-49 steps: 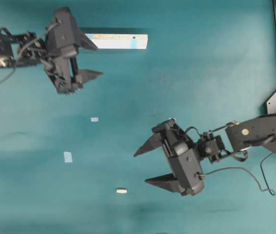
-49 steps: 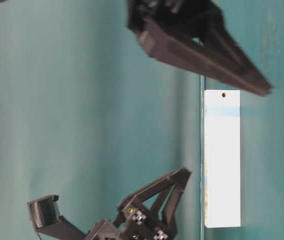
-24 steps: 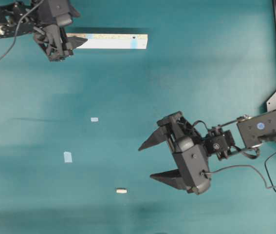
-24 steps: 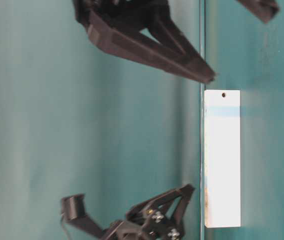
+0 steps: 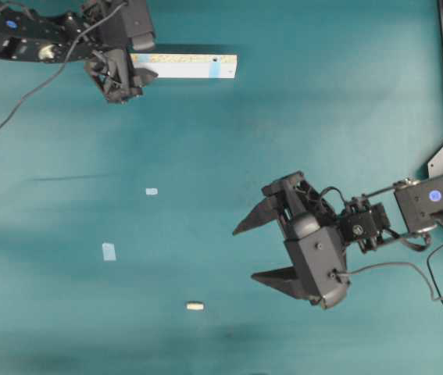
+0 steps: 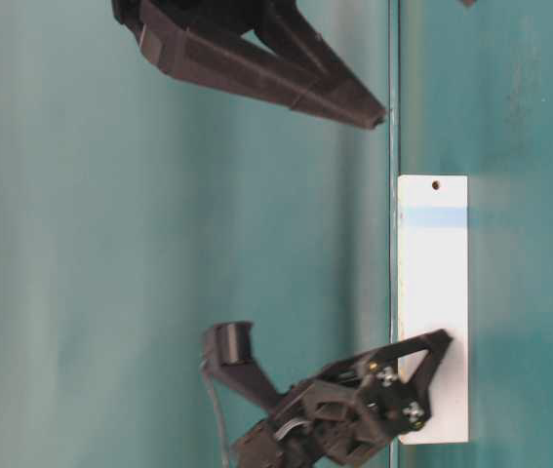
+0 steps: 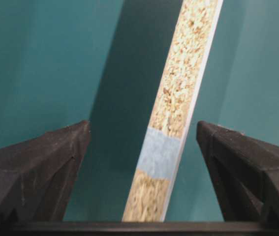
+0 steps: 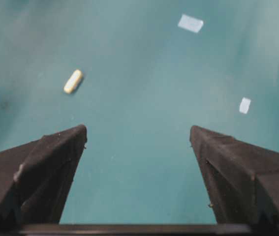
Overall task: Move the wooden board into place and insert the rod into its hole.
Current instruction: 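Lower the open left gripper over the white board's end, then grasp the white board with the left gripper and drag it toward center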
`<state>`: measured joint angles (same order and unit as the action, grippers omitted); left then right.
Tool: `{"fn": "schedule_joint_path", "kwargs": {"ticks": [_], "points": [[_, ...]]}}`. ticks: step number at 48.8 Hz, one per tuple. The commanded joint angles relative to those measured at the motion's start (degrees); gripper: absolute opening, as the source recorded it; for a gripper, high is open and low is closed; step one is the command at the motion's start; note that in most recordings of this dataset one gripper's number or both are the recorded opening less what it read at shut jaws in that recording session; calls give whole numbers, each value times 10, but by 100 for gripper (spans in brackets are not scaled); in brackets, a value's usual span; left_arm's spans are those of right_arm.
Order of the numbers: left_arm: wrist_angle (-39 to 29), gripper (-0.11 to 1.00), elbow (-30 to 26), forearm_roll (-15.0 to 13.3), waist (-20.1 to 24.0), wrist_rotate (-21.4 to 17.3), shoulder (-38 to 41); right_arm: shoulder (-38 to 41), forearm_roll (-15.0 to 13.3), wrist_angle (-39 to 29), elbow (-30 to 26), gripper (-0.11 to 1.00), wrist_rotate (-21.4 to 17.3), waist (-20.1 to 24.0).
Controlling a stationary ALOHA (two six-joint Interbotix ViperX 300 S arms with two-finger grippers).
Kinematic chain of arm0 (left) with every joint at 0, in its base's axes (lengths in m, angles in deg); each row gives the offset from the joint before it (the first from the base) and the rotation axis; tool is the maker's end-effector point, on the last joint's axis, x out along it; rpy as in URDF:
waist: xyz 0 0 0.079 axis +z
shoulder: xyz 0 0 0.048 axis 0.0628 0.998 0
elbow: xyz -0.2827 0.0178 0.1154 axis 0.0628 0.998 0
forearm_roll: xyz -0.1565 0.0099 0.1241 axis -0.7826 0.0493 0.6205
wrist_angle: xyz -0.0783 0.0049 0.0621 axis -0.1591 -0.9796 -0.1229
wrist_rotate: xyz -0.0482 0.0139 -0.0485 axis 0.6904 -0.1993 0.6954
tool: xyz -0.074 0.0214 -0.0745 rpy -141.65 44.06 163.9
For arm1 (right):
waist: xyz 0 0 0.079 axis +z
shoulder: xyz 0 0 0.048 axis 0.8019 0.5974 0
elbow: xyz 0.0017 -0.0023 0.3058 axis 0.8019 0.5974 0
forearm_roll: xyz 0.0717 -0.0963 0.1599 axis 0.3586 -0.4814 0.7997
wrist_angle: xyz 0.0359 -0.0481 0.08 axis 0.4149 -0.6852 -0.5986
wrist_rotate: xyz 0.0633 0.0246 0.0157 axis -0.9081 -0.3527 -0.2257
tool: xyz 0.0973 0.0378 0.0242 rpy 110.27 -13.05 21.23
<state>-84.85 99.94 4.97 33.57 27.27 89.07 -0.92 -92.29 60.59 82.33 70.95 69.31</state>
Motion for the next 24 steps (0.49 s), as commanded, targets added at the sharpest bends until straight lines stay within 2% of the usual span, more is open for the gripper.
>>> {"fn": "schedule_joint_path", "kwargs": {"ticks": [1,16,20,24], "points": [[4,91,-16,2,-4,0,8,-15,-1,-5,-13,99,-1,-1],[4,88,-22,2,-11,2,24,-29,-1,-27,-15,99,-1,-4],[0,74,-20,2,-11,2,20,-31,-1,-31,-16,99,-1,-5],[1,51,-14,2,-13,-1,16,-33,-5,-33,-18,99,-1,-6]]}}
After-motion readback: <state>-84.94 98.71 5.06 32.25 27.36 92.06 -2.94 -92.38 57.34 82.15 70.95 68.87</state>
